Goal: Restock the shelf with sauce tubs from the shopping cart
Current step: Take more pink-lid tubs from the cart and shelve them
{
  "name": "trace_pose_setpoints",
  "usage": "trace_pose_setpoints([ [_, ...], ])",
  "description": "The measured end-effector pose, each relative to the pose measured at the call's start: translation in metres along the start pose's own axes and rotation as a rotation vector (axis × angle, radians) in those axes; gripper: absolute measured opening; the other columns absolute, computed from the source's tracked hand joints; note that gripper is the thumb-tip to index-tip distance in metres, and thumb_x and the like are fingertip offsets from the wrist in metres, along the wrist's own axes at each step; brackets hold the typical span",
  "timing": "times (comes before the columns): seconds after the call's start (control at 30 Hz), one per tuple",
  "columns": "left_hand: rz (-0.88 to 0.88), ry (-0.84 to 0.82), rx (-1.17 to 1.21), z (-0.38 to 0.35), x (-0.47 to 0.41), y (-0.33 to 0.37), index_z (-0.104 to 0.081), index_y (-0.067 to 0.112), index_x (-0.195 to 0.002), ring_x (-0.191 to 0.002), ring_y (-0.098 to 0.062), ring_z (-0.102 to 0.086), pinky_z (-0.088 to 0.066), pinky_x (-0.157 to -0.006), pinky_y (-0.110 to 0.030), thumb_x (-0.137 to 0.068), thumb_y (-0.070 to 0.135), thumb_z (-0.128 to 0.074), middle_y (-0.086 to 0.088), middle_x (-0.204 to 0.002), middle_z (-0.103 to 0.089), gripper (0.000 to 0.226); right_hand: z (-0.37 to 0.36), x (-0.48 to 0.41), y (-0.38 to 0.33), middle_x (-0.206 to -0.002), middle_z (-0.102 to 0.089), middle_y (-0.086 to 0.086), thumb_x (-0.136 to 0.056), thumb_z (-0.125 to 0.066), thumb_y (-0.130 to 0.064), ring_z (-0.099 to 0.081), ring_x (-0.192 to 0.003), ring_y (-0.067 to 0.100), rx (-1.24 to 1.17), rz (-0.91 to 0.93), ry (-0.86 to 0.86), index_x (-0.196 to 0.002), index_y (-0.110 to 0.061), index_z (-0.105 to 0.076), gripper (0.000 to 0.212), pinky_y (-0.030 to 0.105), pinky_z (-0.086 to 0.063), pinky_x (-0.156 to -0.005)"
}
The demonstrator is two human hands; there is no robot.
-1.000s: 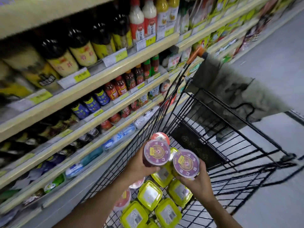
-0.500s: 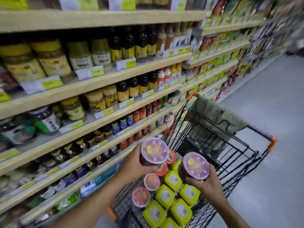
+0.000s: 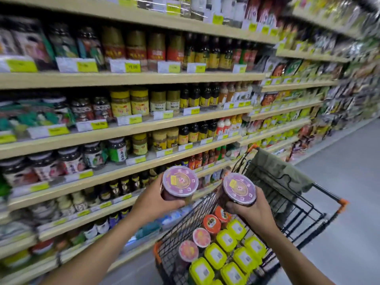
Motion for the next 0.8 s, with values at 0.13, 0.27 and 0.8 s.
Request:
trace_pose_setpoints([
  [0.13, 0.044, 0.105, 0.011, 0.032, 0.050, 0.009, -0.038, 0.055, -0.135, -0.120, -0.005, -0.057, -0.049, -0.100, -0.035, -0.049, 0.071, -0.090, 0.026, -0.129, -0.058, 0.102, -0.014, 0.013, -0.040, -0.115, -0.063, -0.027, -0.063, -0.097, -0.026, -0.061, -0.105, -0.009, 0.004, 0.097, -0.101, -0.117, -0.048, -0.054, 0.073, 0.045, -0.051, -0.096],
  [0.27, 0.058, 0.212, 0.017, 0.078, 0.103, 0.014, -0.045, 0.056, -0.131, -0.121, 0.000, -0.059, -0.051, -0.103, -0.041, -0.047, 0.073, -0.090, 0.029, -0.129, -0.060, 0.097, -0.040, 0.025, -0.077, -0.110, -0.069, -0.024, -0.062, -0.097, -0.027, -0.065, -0.102, -0.004, -0.021, 0.170, -0.217, -0.115, -0.043, -0.059, 0.067, 0.045, -0.054, -0.093],
  [0.8, 0.167, 0.690, -0.076, 0.281, 0.315, 0.016, -0.039, 0.049, -0.136, -0.115, -0.008, -0.055, -0.049, -0.096, -0.033, -0.067, 0.048, -0.092, 0.027, -0.123, -0.053, 0.088, -0.239, 0.107, -0.248, -0.120, -0.058, -0.015, -0.063, -0.094, -0.040, -0.059, -0.109, 0.012, -0.099, 0.403, -0.556, -0.128, -0.030, -0.052, 0.077, 0.032, -0.046, -0.088],
])
Point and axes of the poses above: each hand's wrist, its own x-axis away from the middle knuckle, its own z-axis out of the back of the hand, y = z × x, the point moved 7 cm from there along -x, towards the middle knuckle
